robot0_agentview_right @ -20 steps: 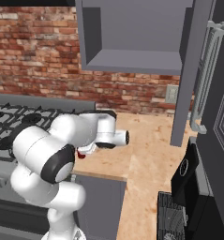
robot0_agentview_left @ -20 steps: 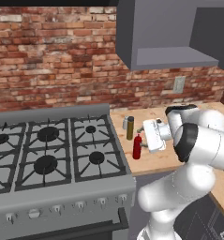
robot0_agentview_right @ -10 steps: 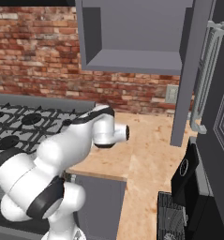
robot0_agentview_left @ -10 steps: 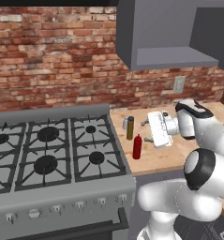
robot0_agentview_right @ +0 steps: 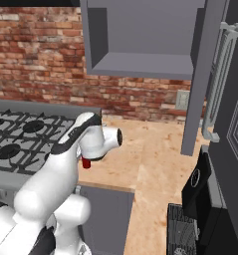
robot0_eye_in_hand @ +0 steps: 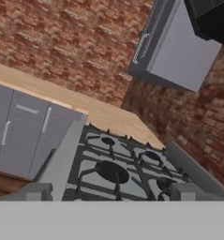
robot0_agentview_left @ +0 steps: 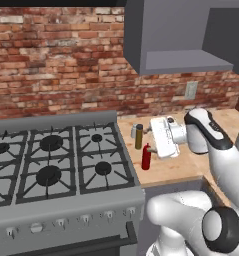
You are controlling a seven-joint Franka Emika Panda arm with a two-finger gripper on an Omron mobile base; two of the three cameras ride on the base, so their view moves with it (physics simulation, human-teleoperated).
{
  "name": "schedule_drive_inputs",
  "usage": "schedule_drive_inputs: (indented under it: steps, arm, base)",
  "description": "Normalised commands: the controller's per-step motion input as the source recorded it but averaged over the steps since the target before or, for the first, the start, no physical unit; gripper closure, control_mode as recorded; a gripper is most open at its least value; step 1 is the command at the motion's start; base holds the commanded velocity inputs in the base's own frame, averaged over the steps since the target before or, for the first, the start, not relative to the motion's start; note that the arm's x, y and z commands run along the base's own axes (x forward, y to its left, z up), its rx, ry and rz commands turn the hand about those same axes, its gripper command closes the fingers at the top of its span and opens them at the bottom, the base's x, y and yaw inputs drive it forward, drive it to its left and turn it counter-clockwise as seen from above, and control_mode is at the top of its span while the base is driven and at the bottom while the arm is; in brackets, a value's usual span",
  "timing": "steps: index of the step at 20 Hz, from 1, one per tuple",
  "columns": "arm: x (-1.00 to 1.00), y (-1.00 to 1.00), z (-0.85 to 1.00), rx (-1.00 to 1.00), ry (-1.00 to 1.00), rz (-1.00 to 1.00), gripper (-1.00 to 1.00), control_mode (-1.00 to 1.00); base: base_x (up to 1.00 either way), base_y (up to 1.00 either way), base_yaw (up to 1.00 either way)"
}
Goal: Collect the turmeric, ketchup, and shaker from the cabinet and place them next to the stove.
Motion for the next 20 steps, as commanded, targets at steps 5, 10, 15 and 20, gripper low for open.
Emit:
schedule_drive_inputs:
  steps: [5,10,15,20]
  arm:
    - [-0.34,0.73,0.17,0.00,0.02,-0.01,-1.00,-1.00]
    - [-0.14,0.80,0.08,-0.01,0.01,-0.01,-1.00,-1.00]
    - [-0.01,0.34,0.01,-0.01,0.00,0.00,-1.00,-1.00]
    - [0.00,0.00,0.00,0.00,0.00,0.00,-1.00,-1.00]
  base:
    - [0.00,0.00,0.00]
    - [0.00,0.00,0.00]
    - [0.00,0.00,0.00]
    - [0.00,0.00,0.00]
